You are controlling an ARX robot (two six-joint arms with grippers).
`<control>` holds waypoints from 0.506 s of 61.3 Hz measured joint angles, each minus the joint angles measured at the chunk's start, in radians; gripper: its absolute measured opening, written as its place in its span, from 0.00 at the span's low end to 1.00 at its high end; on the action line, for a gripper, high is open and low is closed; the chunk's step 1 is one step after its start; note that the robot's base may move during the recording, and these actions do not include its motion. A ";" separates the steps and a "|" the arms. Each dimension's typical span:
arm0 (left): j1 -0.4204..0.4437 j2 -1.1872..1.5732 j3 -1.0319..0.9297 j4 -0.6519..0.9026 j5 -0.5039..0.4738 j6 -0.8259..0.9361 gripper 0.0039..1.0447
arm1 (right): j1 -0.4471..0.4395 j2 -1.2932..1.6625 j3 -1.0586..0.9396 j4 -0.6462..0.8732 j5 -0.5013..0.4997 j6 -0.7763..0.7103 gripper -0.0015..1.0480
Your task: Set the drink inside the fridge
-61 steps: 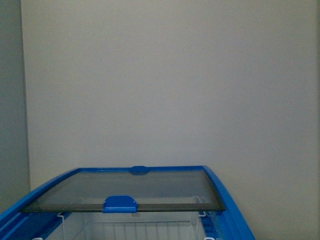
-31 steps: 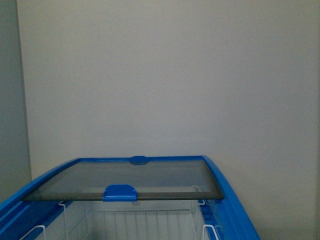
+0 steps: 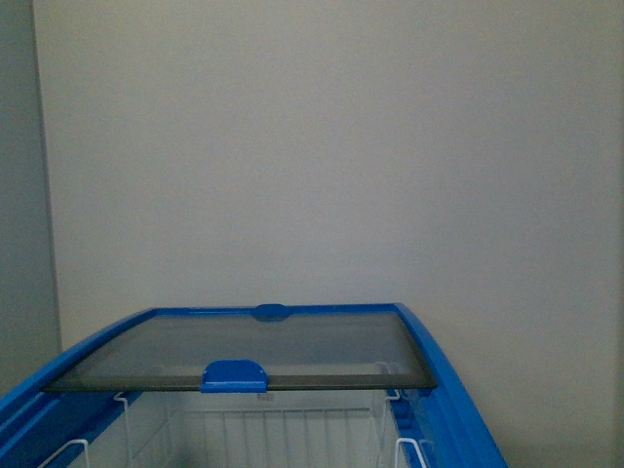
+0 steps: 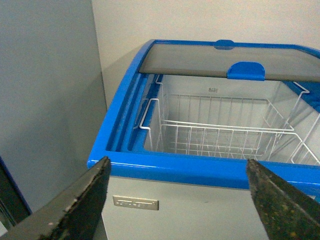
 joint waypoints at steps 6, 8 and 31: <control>0.000 0.000 0.000 0.000 0.000 0.000 0.93 | 0.000 0.000 0.000 0.000 0.000 0.000 0.88; 0.000 0.000 0.000 0.000 0.000 0.000 0.94 | 0.000 0.000 0.000 0.000 0.000 0.000 0.93; 0.000 0.000 0.000 0.000 0.000 0.000 0.92 | 0.000 0.000 0.000 0.000 0.000 0.000 0.93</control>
